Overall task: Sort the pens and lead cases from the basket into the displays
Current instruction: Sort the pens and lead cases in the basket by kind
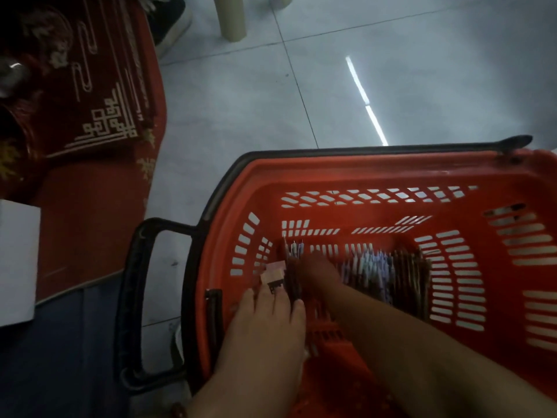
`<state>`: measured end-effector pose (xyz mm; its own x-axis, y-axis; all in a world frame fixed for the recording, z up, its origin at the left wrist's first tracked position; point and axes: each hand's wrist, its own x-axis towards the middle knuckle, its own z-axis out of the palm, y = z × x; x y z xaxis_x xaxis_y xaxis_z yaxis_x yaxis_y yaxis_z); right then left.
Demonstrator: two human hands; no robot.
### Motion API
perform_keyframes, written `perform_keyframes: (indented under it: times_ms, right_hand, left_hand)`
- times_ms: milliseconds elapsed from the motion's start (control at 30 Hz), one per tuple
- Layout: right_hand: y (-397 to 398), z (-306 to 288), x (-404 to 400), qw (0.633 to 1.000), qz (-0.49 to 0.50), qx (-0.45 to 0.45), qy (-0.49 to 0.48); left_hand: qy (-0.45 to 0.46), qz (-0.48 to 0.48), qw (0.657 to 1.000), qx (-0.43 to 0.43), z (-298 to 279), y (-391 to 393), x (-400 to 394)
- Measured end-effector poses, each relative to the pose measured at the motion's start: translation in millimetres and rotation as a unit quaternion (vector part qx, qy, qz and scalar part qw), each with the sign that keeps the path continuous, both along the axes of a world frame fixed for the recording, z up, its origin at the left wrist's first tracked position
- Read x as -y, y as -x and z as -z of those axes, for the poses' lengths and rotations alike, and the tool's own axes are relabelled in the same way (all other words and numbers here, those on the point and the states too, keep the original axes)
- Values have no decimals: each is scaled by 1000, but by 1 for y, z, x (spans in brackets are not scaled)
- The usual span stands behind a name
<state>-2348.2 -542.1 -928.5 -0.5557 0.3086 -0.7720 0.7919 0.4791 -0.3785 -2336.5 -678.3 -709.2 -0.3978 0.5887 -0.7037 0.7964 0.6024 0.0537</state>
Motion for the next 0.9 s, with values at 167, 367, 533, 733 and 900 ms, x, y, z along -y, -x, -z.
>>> perform_keyframes:
  times_ms: [167, 367, 533, 733, 900]
  right_hand:
    - [5, 14, 7, 999, 12, -36, -7]
    - [-1, 30, 7, 991, -97, -29, -82]
    - [3, 33, 11, 994, -76, 10, -82]
    - [3, 36, 4, 996, -80, 11, -29]
    - [6, -60, -17, 970, 15, 0, 242]
  left_hand:
    - [5, -10, 1000, 26, 2, 6, -2]
    - [1, -6, 1000, 21, -2, 9, -6]
    - [13, 7, 1000, 18, -2, 6, -5]
    - [4, 16, 1000, 4, -2, 10, -6]
    - [-48, -6, 998, -31, -11, 16, -7]
